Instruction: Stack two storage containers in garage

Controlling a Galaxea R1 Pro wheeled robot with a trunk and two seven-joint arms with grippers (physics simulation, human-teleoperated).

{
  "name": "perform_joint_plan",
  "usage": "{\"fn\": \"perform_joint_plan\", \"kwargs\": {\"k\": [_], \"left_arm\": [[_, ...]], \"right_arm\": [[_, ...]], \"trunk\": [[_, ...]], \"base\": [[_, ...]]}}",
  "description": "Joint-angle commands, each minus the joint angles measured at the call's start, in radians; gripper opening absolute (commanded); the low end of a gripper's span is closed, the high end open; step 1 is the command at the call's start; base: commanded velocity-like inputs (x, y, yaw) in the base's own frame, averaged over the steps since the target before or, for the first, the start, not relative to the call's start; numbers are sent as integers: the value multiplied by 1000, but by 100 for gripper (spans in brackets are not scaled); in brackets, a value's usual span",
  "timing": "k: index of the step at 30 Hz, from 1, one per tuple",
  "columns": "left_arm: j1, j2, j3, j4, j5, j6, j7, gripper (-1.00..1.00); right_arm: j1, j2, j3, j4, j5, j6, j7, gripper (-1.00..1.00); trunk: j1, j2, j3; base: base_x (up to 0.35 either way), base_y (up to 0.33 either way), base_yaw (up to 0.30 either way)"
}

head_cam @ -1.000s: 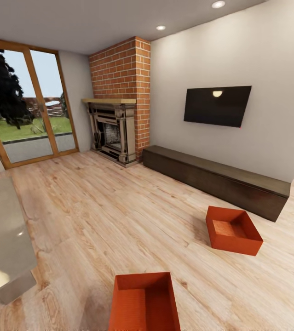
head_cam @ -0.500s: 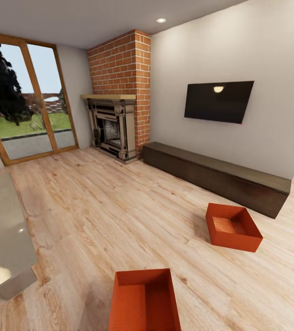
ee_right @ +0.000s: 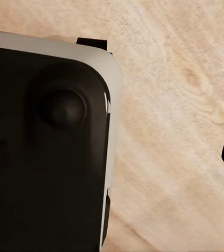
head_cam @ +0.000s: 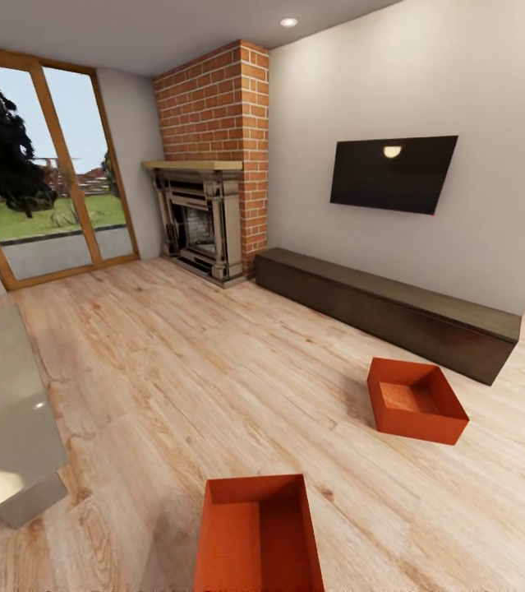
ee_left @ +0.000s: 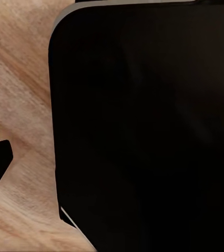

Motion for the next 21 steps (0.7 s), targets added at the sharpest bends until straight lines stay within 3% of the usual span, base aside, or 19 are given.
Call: {"fn": "perform_joint_plan", "kwargs": {"k": [1,21], "left_arm": [[0,0,0,0,2,-3,0,100],[0,0,0,1,2,-3,0,100]], "right_arm": [[-1,0,7,2,-11,-4,5,100],[-1,1,8,2,-10,-1,6,100]], "trunk": [[0,0,-3],[0,0,-34]], "base": [[0,0,0],[0,0,0]]}}
